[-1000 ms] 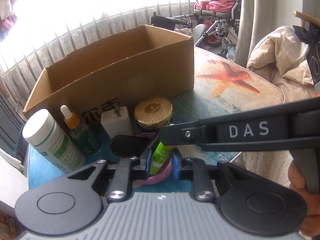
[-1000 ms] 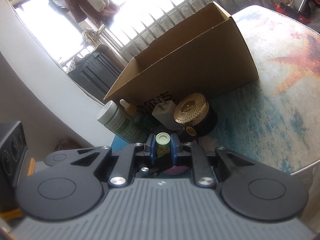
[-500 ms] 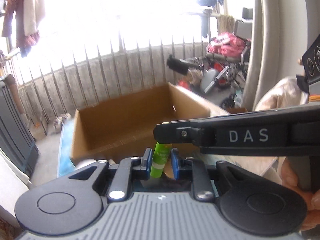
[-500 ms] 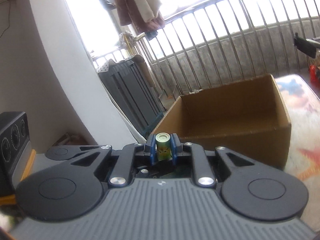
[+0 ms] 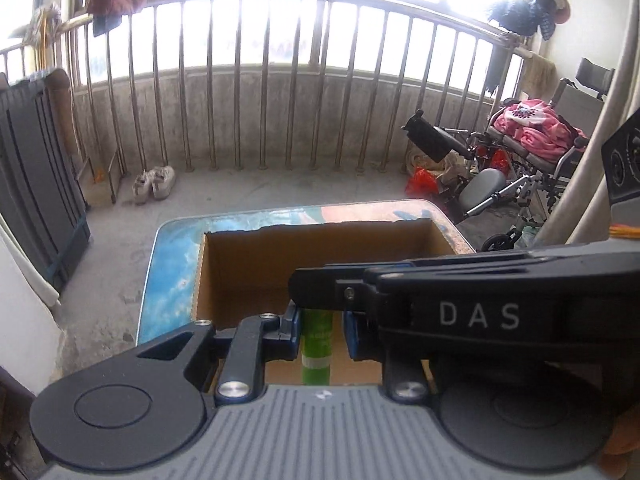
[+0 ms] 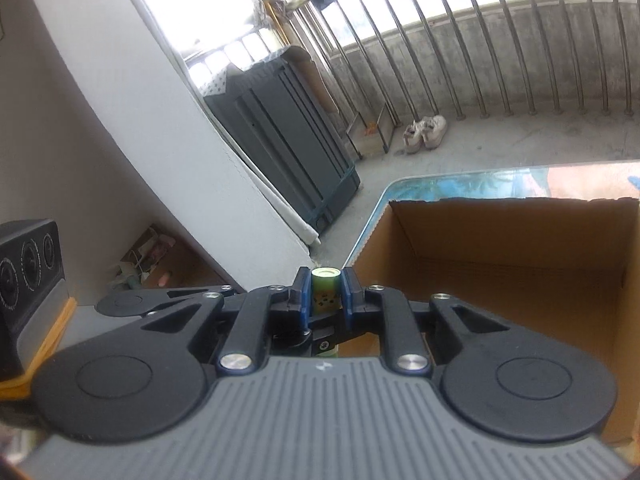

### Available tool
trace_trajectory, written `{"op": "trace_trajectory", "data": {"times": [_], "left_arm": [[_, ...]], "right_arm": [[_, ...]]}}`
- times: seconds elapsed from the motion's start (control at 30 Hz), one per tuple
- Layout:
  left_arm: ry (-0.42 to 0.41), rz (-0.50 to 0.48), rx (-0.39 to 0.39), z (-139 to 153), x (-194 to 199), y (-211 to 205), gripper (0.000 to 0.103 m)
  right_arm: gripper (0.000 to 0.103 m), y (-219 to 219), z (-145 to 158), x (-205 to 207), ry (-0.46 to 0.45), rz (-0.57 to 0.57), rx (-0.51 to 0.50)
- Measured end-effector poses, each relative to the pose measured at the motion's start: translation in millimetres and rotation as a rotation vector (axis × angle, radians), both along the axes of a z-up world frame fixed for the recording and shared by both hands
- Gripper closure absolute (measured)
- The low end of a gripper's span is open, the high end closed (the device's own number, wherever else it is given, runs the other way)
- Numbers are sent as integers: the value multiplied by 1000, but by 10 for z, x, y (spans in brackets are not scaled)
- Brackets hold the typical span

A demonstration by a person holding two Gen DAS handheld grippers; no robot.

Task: Organize rigid objects
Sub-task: 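Carry the green-yellow stick into the cardboard box and open the right gripper, then grasp the white-capped black tube in the pink bowl with the right gripper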

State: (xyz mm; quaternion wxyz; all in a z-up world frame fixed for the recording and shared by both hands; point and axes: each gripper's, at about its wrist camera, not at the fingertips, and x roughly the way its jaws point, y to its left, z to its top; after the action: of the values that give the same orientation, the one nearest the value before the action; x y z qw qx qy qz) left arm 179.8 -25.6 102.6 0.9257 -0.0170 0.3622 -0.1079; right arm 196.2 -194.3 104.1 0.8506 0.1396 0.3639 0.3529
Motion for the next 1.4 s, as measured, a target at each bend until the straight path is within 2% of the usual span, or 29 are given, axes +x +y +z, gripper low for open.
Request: {"op": "trace_trajectory", "data": {"times": [0.07,0.1,0.13,0.2,0.33,0.47,0.57,0.63,0.7,0.87,1.0,1.23,1.4], "left_arm": [[65,26,-22,-98,238,90,81],[88,41,-25,-157,325,119,76],[112,65,-15,-211,417,157,67],[140,130,42,-316,559,179,58],[173,159,73,-431,693,213,50],[184,161,92,-465,750,183,46],[192,162,94,-468,774,161,45],[189,167,99,-460,765,166,45],[183,165,93,-437,740,179,45],[145,151,63,-319,601,215,43],[82,120,36,-149,383,220,42],[-67,67,1,178,-219,212,36],[-128,7,11,236,-661,190,35]], "right_arm": [[89,60,-132,334,86,8,-1],[89,98,-204,489,123,11,-7],[89,129,-276,632,162,16,-9],[89,220,-483,920,241,20,-19],[88,403,-952,1276,343,21,-85],[86,565,-1381,1553,404,-2,-141],[85,675,-1544,1720,385,-9,-185],[70,705,-1547,1754,366,-16,-207],[53,674,-1514,1744,355,-31,-188],[49,408,-1286,1618,299,-73,-133],[49,75,-952,1295,242,-105,-61],[49,-599,-343,291,114,-133,47],[49,-1119,-261,-551,71,-168,151]]}}
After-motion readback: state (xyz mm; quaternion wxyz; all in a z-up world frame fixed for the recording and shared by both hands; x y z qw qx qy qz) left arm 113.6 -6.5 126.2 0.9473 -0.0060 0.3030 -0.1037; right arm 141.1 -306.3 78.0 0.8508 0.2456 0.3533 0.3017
